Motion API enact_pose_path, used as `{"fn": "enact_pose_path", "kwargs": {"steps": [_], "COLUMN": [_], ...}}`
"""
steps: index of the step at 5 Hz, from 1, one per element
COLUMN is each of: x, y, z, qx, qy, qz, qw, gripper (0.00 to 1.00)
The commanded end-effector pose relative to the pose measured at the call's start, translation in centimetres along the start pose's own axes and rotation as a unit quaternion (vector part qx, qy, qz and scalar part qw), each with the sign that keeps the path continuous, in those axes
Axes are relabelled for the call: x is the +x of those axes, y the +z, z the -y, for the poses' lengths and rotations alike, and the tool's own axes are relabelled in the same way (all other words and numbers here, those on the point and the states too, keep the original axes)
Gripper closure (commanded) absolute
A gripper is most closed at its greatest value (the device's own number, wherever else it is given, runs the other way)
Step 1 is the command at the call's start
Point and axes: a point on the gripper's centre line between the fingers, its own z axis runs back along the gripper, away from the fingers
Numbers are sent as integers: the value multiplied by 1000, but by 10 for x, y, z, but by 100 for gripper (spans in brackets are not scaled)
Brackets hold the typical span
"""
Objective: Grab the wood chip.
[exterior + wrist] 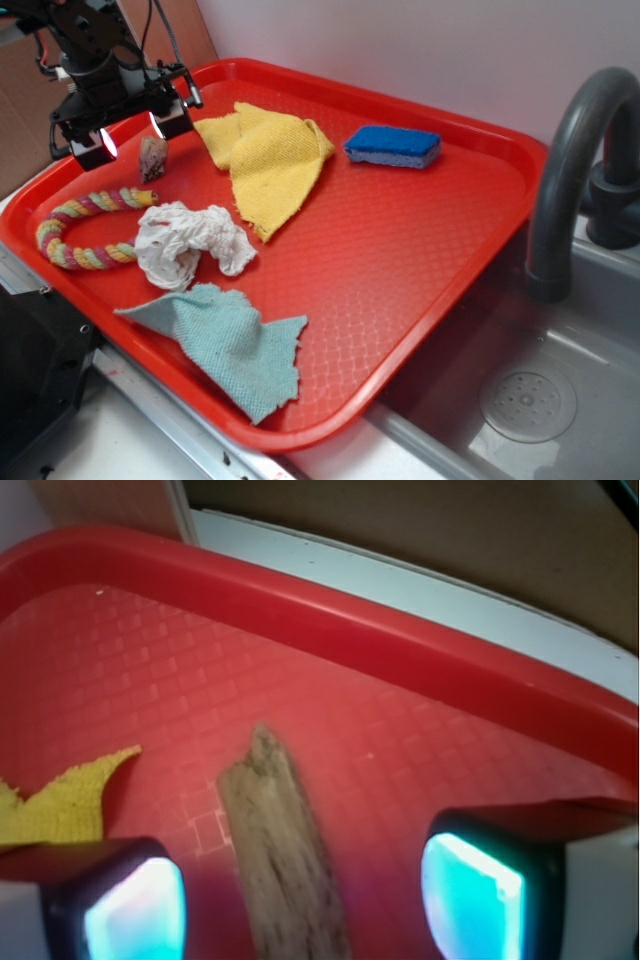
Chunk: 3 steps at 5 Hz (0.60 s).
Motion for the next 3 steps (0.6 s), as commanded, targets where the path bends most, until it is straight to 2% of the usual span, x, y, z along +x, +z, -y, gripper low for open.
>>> {"fn": "enact_pose_path", "kwargs": {"steps": [1, 2, 3], "x": [-3, -13, -23], "y": [-24, -31, -32], "z": [0, 1, -1], "qx": [-18, -18, -31], "qy": [15, 2, -9], "qz": [19, 10, 3], "qw": [1000, 1000, 999], "gripper": [0, 0, 100]}}
